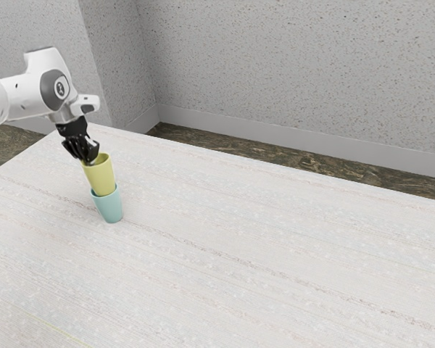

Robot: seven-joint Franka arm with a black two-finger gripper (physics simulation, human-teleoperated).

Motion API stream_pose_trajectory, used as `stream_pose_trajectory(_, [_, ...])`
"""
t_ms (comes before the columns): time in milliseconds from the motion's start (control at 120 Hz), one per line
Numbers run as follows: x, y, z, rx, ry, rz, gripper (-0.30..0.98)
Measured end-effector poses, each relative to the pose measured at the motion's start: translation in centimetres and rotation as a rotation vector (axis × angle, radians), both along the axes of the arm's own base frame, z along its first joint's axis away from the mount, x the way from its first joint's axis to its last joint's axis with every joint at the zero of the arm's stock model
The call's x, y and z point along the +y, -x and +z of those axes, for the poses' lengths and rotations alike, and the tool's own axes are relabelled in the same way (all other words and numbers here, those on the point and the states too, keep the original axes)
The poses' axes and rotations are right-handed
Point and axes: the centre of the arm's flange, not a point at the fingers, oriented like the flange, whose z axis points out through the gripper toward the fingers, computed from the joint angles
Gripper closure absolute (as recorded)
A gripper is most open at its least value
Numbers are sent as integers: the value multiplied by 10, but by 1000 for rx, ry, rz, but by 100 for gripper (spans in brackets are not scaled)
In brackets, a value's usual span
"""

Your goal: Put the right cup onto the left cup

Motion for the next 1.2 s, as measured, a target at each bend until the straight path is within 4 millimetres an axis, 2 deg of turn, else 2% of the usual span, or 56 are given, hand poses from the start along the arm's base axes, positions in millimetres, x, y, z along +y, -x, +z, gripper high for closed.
stream_pose_trajectory(42, [0,0,-3,4,2,-1,78])
stream_pose_trajectory(192, [-8,2,2,-6,19,0,44])
stream_pose_trajectory(308, [-24,13,30,-31,20,-13,26])
stream_pose_trajectory(442, [-48,26,70,-67,21,-30,14])
stream_pose_trajectory(533, [-68,41,104,-91,29,-43,9])
stream_pose_trajectory(642, [-101,49,133,-109,30,-87,5])
stream_pose_trajectory(808, [-167,65,188,-119,-89,-237,2])
stream_pose_trajectory(925, [-206,76,205,-105,-159,-331,1])
stream_pose_trajectory(1033, [-241,86,208,-88,-191,-400,1])
stream_pose_trajectory(1100, [-246,95,206,-72,-199,-398,1])
stream_pose_trajectory(1200, [-227,107,205,-54,-202,-323,0])
